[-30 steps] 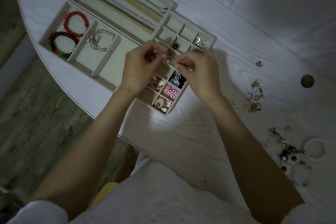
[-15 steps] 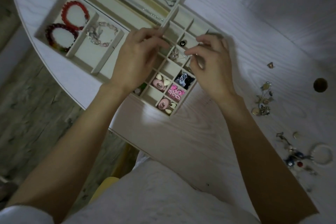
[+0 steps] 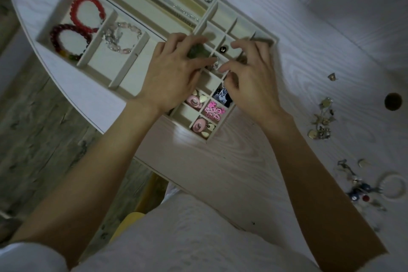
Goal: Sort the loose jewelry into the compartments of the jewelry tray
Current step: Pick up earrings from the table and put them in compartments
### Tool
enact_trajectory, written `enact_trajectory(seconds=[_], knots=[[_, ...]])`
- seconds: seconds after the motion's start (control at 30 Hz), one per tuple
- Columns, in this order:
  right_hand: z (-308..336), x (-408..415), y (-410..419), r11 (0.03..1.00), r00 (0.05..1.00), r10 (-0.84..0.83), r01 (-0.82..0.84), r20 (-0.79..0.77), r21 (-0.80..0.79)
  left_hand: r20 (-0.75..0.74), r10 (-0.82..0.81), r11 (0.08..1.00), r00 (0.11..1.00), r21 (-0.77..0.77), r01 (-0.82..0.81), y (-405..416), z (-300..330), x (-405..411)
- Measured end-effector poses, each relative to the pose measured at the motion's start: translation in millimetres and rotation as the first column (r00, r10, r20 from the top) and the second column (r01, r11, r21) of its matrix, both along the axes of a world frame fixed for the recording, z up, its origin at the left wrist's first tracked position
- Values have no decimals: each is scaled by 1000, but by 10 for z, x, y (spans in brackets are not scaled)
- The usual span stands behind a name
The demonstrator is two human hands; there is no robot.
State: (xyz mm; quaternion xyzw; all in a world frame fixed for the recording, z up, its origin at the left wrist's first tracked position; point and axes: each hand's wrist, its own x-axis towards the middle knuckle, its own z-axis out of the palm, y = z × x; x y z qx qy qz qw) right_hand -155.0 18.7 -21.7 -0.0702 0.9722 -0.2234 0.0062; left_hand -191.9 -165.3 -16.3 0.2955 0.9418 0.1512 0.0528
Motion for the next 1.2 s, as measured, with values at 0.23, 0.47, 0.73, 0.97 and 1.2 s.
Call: enact_trajectory(seconds=[0.23, 0.47, 0.73, 0.97, 1.2], knots=[[1, -9, 17, 1000, 1000, -5, 5, -11, -9, -36, 36, 997, 999, 70, -34, -14, -34, 59], [34, 48, -63, 998, 999, 34, -34, 17, 52, -92, 18, 1000, 996, -13, -20, 29, -58, 83], [48, 166, -107, 997, 1000, -2, 3, -3, 83, -80, 64, 998, 995, -1, -64, 50, -67, 161], [268, 385, 77, 982, 979, -163, 148, -125, -117, -56, 130, 966, 990, 234, -114, 135, 92, 351], [159, 1184, 732, 906, 908, -402, 413, -115, 96, -16, 3, 988, 1000, 156, -1, 747, 105, 877]])
